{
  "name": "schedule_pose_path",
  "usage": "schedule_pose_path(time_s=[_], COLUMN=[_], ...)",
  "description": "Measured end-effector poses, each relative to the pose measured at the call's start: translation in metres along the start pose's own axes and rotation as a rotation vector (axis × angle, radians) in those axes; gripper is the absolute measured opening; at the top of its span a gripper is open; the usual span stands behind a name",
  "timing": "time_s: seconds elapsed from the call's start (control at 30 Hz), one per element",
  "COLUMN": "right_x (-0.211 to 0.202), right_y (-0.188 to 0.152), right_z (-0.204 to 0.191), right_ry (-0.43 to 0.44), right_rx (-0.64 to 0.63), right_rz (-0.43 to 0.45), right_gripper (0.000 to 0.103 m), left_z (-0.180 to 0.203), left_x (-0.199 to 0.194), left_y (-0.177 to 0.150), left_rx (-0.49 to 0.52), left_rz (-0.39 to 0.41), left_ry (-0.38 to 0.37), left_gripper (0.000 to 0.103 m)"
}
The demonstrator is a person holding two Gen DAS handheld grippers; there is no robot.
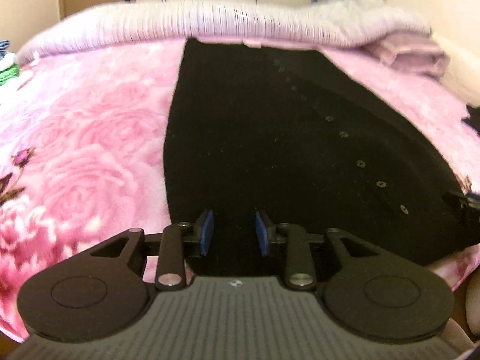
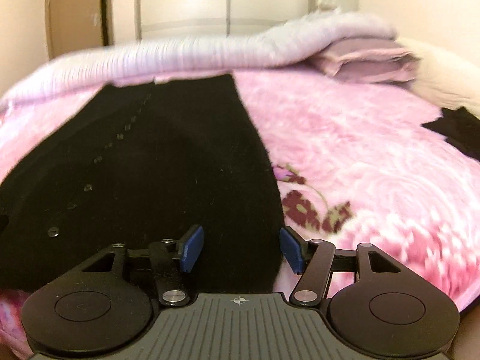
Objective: Fold clothes
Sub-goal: 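Open both grippers and raise them back from the flattened skirt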
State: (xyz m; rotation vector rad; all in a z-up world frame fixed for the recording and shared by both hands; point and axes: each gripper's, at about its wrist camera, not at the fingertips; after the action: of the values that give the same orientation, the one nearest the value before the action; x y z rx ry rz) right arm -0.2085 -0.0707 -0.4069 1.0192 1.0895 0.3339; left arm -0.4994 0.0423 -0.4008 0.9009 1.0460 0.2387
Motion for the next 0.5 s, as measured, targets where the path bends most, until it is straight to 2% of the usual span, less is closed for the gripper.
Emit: schedule_pose_path(time_s=[0.07, 0.13, 0.23, 0.33, 0.5], right_x=[-0.017, -0.034, -0.059, -0.074, -0.071], right_y=[-0.009, -0.010, 0.001, 0.026, 0.080], right_z=[0.001, 0.003, 0.010, 0.014, 0.040], right_ry=[0.007, 0.019, 0.077, 0.107, 0.174], right_rx=[0.022, 0.031, 0.028, 0.033, 0.029], right_rz=[0.005, -0.023, -0.001, 0.117, 0.105], right_gripper=[0.060, 0.060, 0.060, 0.060, 0.060], left_z=[0.004, 0.015, 0.025, 0.033, 0.051], left_x=[-0.009, -0.023, -0.046, -0.071, -0.108], left_y=[-0.007, -0.004, 0.007, 0.015, 0.022], left_rx=[-0.023, -0.030, -0.037, -0.068, -0.029], left_rz=[0.020, -0.016, 0.012, 0.070, 0.125], left_ry=[0.007, 0.018, -0.034, -0.025, -0.005], left_gripper=[0.027, 0.028, 0.028, 0.028, 0.033])
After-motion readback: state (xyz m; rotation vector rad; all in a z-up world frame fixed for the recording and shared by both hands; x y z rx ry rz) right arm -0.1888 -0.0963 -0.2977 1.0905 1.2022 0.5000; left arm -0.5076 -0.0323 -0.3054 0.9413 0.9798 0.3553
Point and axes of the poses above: each gripper's, at about its wrist camera, not at the fingertips, and x roughly the way its jaws point, z to its right, y to its top, and after that the axes turned 11 degrees about -y, right-handed
